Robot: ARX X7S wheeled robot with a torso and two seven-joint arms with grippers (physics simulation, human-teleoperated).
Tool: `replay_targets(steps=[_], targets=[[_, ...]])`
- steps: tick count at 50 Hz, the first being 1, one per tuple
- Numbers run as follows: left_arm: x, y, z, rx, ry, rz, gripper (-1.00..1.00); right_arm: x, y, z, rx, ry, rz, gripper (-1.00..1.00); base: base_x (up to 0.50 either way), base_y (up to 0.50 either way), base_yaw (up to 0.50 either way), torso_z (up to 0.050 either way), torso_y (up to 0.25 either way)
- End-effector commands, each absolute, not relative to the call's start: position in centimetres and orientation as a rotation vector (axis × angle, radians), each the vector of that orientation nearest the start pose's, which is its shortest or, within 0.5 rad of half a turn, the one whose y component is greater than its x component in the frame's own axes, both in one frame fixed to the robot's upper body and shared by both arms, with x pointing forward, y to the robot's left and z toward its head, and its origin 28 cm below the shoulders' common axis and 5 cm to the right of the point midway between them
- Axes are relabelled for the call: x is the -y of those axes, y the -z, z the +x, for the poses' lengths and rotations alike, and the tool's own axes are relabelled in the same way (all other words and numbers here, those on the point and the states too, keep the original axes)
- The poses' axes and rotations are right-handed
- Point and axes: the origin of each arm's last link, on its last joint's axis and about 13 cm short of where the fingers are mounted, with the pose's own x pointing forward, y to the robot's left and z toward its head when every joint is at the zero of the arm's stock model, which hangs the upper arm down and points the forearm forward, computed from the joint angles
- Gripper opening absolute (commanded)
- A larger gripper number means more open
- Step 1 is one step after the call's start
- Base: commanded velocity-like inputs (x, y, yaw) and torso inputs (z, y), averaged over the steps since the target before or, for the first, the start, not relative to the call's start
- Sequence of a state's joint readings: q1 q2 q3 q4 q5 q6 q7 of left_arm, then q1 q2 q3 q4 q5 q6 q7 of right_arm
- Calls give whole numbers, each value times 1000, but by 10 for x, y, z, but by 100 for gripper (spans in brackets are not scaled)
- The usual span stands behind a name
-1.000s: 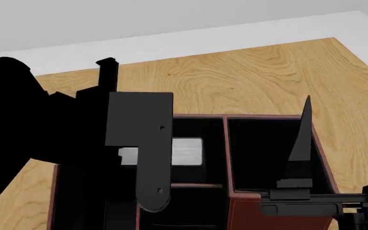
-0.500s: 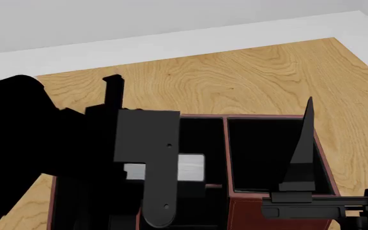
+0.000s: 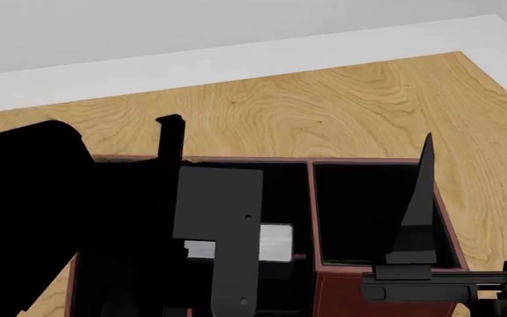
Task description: Pick up the book and place it in the back compartment of the caddy.
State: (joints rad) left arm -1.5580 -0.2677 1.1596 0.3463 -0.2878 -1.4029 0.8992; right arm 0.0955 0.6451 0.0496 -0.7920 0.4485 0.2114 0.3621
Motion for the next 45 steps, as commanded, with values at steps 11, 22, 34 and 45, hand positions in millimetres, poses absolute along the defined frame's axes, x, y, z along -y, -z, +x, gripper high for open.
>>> replay_targets(steps=[11,22,34,45], targets=[[-127,-319,295,-395,1120,1115,-100,163,-197,189,615,13,-140,100,0,0,0,0,1],[-127,-309,302,-413,1103,1133,-100,163,-198,187,621,13,-138,100,0,0,0,0,2],[-127,-303,309,-426,1092,1132,-100,161,-197,189,615,6,-140,100,0,0,0,1,1],[-125,-295,314,-435,1108,1130,-100,162,-196,192,609,4,-140,100,0,0,0,0,1]])
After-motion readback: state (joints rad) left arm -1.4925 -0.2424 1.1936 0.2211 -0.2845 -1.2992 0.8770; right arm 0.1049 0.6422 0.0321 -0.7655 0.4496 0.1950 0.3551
